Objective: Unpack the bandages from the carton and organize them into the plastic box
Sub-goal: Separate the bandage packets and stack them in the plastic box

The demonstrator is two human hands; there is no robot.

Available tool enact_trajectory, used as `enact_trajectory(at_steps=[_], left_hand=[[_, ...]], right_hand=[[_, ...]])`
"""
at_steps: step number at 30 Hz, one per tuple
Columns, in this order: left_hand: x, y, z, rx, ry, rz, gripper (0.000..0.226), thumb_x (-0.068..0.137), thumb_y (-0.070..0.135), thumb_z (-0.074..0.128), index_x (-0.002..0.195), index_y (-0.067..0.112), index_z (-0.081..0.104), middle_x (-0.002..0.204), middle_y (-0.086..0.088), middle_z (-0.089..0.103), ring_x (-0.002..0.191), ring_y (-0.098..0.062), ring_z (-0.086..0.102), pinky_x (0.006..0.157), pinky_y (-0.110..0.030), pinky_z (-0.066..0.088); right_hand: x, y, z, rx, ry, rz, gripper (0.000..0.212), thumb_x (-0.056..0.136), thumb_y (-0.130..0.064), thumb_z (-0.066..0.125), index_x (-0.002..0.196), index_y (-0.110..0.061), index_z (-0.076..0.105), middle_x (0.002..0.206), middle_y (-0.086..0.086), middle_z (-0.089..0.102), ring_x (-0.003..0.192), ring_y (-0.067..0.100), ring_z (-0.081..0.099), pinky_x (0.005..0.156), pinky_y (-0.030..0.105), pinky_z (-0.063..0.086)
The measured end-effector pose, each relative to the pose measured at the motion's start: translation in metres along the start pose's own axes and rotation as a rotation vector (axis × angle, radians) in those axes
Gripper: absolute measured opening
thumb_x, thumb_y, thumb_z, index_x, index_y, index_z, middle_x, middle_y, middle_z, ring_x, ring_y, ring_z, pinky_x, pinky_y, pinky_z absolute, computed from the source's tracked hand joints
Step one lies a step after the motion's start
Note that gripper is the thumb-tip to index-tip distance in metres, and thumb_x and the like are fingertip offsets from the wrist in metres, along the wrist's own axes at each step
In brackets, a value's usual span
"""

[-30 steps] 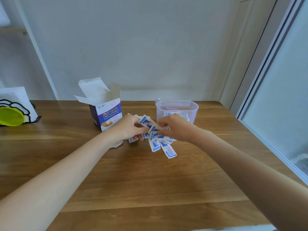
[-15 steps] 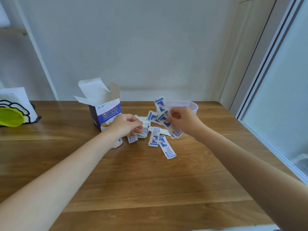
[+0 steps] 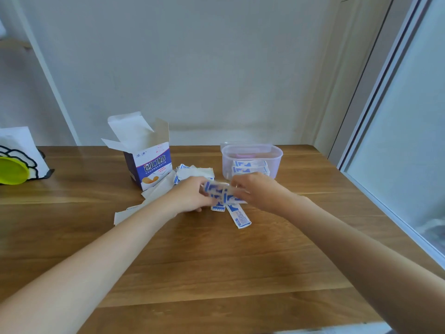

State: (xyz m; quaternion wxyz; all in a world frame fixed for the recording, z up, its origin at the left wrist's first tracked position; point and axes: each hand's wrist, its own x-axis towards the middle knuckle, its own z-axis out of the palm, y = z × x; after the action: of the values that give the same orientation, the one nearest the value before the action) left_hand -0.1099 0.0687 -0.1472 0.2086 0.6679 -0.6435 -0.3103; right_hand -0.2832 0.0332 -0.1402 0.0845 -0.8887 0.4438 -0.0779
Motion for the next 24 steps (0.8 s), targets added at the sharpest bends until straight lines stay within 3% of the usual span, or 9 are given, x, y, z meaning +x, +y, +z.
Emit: enact_trajectory(at_steps=[3, 6, 8, 13, 17, 21, 24], left_hand=[[-0.001, -0.002, 0.006, 0.115, -0.011, 0.008, 0.031, 0.084, 0.029, 0.066, 0.112, 0.019, 0.056, 0.107, -0.001, 0.065, 0.068, -0.010, 0.058, 0.072, -0.028, 0.052], [0.002, -0.001, 0.008, 0.154, 0.036, 0.031, 0.031, 0.084, 0.029, 0.065, 0.112, 0.019, 0.055, 0.108, 0.001, 0.065, 0.058, -0.004, 0.053, 0.055, -0.016, 0.044], [0.004, 0.001, 0.009, 0.167, 0.049, 0.042, 0.033, 0.085, 0.030, 0.065, 0.115, 0.019, 0.055, 0.109, 0.001, 0.065, 0.058, -0.002, 0.052, 0.052, -0.014, 0.040], [0.004, 0.008, 0.016, 0.137, 0.043, 0.103, 0.037, 0.084, 0.027, 0.066, 0.118, 0.016, 0.056, 0.111, -0.002, 0.065, 0.078, -0.007, 0.058, 0.059, -0.012, 0.042], [0.005, 0.013, 0.022, 0.177, 0.082, 0.159, 0.027, 0.087, 0.024, 0.063, 0.112, 0.016, 0.060, 0.105, -0.002, 0.065, 0.080, -0.008, 0.056, 0.059, -0.013, 0.041], [0.004, 0.012, 0.020, 0.168, 0.201, 0.182, 0.022, 0.090, 0.021, 0.058, 0.111, 0.015, 0.062, 0.099, -0.002, 0.065, 0.079, -0.009, 0.057, 0.060, -0.015, 0.042], [0.002, 0.008, 0.022, 0.342, 0.225, 0.216, 0.022, 0.093, 0.022, 0.053, 0.111, 0.017, 0.064, 0.101, -0.003, 0.067, 0.078, -0.010, 0.055, 0.061, -0.017, 0.039]], right_hand=[[-0.003, 0.005, 0.004, -0.043, -0.081, 0.020, 0.035, 0.090, -0.029, 0.058, 0.123, -0.018, 0.054, 0.119, 0.002, 0.061, 0.105, 0.019, 0.057, 0.082, 0.031, 0.049], [-0.003, 0.016, -0.001, -0.099, -0.109, 0.051, 0.038, 0.085, -0.034, 0.062, 0.120, -0.022, 0.056, 0.117, -0.001, 0.060, 0.099, 0.015, 0.054, 0.073, 0.028, 0.045], [-0.004, 0.023, -0.006, -0.116, -0.140, 0.093, 0.037, 0.084, -0.035, 0.063, 0.118, -0.022, 0.058, 0.114, -0.002, 0.060, 0.091, 0.013, 0.052, 0.073, 0.029, 0.046], [-0.007, 0.031, -0.004, 0.051, -0.118, 0.102, 0.026, 0.084, -0.022, 0.065, 0.109, -0.013, 0.064, 0.098, 0.001, 0.062, 0.084, 0.013, 0.053, 0.064, 0.019, 0.040], [-0.009, 0.025, -0.004, 0.108, -0.015, 0.042, 0.015, 0.089, -0.014, 0.059, 0.101, -0.009, 0.066, 0.082, -0.003, 0.059, 0.070, 0.008, 0.051, 0.057, 0.011, 0.035], [-0.009, 0.027, -0.009, 0.070, 0.086, 0.005, 0.018, 0.092, -0.011, 0.052, 0.104, -0.010, 0.065, 0.080, -0.002, 0.059, 0.064, 0.007, 0.049, 0.060, 0.016, 0.039], [-0.011, 0.026, -0.003, -0.004, 0.061, -0.039, 0.021, 0.093, -0.010, 0.049, 0.104, -0.009, 0.067, 0.083, 0.001, 0.061, 0.071, 0.013, 0.052, 0.062, 0.019, 0.041]])
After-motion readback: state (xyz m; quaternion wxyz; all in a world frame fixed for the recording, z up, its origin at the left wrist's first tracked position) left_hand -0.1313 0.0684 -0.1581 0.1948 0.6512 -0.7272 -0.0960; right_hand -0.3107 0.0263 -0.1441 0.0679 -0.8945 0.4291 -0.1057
